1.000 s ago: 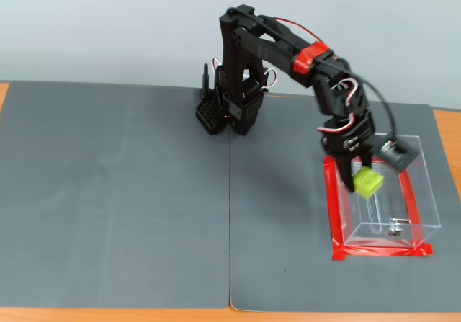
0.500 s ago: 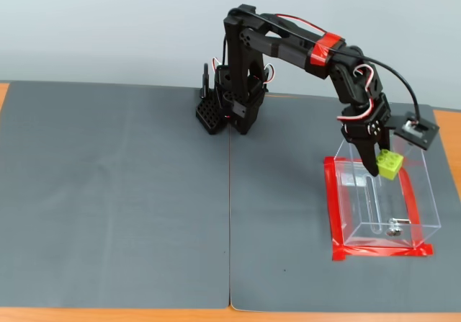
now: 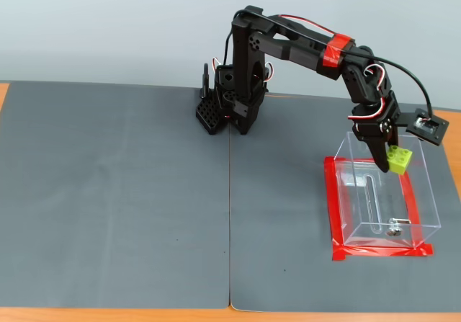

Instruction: Pick the green lego block and place it into the transparent box

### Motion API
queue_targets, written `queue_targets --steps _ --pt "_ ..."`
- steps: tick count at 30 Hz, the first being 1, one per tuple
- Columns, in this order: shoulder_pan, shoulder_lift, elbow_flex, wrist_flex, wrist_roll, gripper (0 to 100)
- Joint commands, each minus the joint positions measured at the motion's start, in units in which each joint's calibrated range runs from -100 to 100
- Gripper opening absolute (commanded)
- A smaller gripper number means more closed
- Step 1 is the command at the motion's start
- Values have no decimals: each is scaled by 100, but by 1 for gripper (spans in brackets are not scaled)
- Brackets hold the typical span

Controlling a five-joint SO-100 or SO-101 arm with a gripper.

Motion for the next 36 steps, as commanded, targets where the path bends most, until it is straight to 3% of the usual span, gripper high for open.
queue_targets --steps 1,9,15,20,36 --pt "-28 -27 -282 40 -6 32" --pt "46 -104 -282 40 -1 32" --pt "180 -121 -409 161 41 12" --pt "546 -477 -472 179 20 4" --pt "2553 -3147 360 1090 56 4"
